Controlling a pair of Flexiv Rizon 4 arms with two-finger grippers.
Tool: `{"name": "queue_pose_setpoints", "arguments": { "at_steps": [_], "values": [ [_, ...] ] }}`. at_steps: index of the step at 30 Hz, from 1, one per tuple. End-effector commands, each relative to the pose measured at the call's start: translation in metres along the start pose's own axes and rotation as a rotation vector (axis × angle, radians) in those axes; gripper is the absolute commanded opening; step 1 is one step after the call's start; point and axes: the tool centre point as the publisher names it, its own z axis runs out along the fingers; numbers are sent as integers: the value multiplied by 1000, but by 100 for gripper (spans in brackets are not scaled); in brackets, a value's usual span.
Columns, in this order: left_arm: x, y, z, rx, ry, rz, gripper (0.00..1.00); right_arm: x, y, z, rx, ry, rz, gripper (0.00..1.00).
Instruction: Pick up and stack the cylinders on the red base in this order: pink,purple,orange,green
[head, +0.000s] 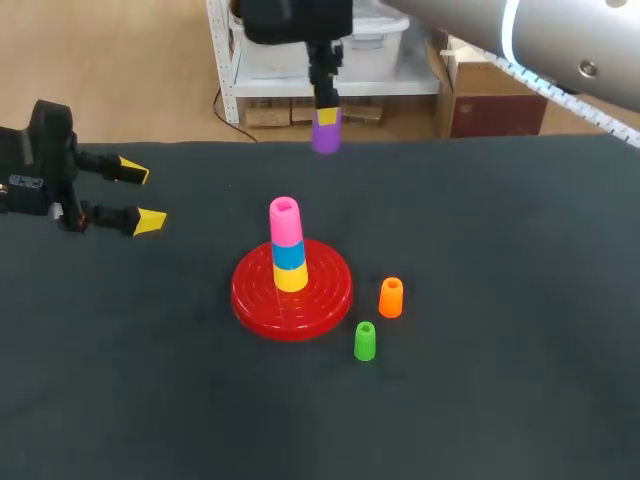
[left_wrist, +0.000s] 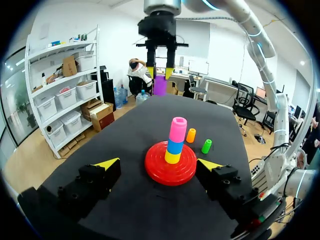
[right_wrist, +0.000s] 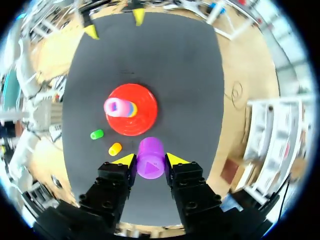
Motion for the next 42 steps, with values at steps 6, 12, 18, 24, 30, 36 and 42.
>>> {"name": "queue_pose_setpoints", "arguments": {
  "at_steps": [6,12,18,24,30,36,42],
  "values": [
    [2,2,1,2,-3,3,100,-4,13,2,103,25,-140,0],
    [2,2,1,2,-3,3,100,-4,13,2,103,25,-140,0],
    [2,2,1,2,-3,3,100,-4,13,2,103,25,-140,0],
    [2,2,1,2,-3,3,100,-10,13,1,113,5,-166,0],
    [2,2,1,2,-3,3,100,-30,16,1,120,-21,-240,0],
    [2,2,1,2,-3,3,100,-50,22,3,95,-12,-345,0],
    [2,2,1,2,-3,3,100,-64,29,3,81,-5,-424,0]
  ]
}}
